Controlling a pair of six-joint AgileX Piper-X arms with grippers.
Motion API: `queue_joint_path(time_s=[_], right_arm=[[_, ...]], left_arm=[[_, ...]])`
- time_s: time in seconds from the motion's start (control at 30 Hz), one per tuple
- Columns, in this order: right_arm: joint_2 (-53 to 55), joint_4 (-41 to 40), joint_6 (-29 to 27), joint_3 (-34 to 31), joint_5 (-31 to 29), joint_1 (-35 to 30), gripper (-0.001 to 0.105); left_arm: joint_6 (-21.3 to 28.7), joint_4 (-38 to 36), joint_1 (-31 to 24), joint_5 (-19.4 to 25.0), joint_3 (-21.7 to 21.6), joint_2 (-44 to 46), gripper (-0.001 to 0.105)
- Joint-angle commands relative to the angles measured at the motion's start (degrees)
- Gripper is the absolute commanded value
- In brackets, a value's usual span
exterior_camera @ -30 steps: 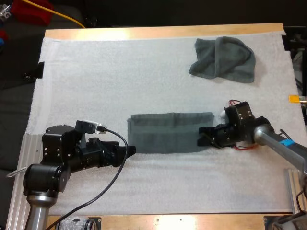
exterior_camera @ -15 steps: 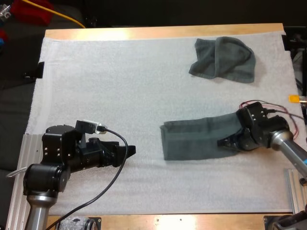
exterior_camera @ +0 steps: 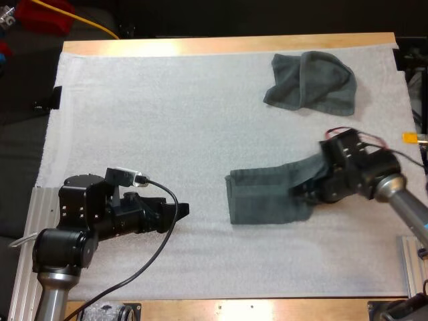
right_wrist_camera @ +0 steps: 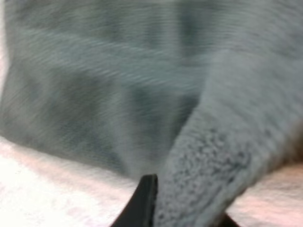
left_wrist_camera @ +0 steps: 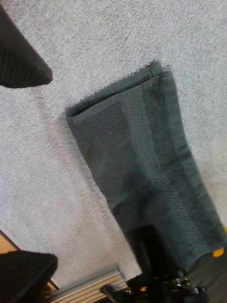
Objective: Pick towel from pile, fold and stack
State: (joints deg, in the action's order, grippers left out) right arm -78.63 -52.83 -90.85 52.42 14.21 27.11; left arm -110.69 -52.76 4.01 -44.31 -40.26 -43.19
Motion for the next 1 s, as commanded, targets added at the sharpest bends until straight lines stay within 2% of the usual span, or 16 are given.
queue_joint_path(time_s=[0.0, 0.17, 0.47, 0.73, 0.87, 0.93, 0.97], right_arm=[[0.1, 1.5, 1.5, 0.6, 1.8, 2.2, 0.008], [-1.7, 7.8, 7.7, 0.6, 3.5, 8.5, 0.008], [-9.2, 15.5, 15.4, 0.6, 9.0, 11.3, 0.008], [-14.9, 19.9, 18.9, 0.6, 16.0, 11.3, 0.008], [-17.0, 20.0, 18.9, 0.6, 16.7, 11.3, 0.008], [-17.5, 20.1, 19.1, 0.6, 16.7, 11.3, 0.011], [-17.7, 20.3, 19.1, 0.6, 16.7, 11.3, 0.016]], left_arm=[[0.2, -0.1, 0.1, -0.6, -0.2, 0.4, 0.068], [0.2, -0.1, 0.1, -0.6, -0.2, 0.4, 0.068], [0.2, -0.1, 0.1, -1.0, -0.2, 0.4, 0.068], [0.2, -0.1, 0.1, -1.1, -0.2, 0.4, 0.068], [0.2, -0.1, 0.1, -1.1, -0.2, 0.4, 0.068], [0.2, -0.1, 0.1, -1.1, -0.2, 0.4, 0.068], [0.2, -0.1, 0.1, -1.1, -0.2, 0.4, 0.068]])
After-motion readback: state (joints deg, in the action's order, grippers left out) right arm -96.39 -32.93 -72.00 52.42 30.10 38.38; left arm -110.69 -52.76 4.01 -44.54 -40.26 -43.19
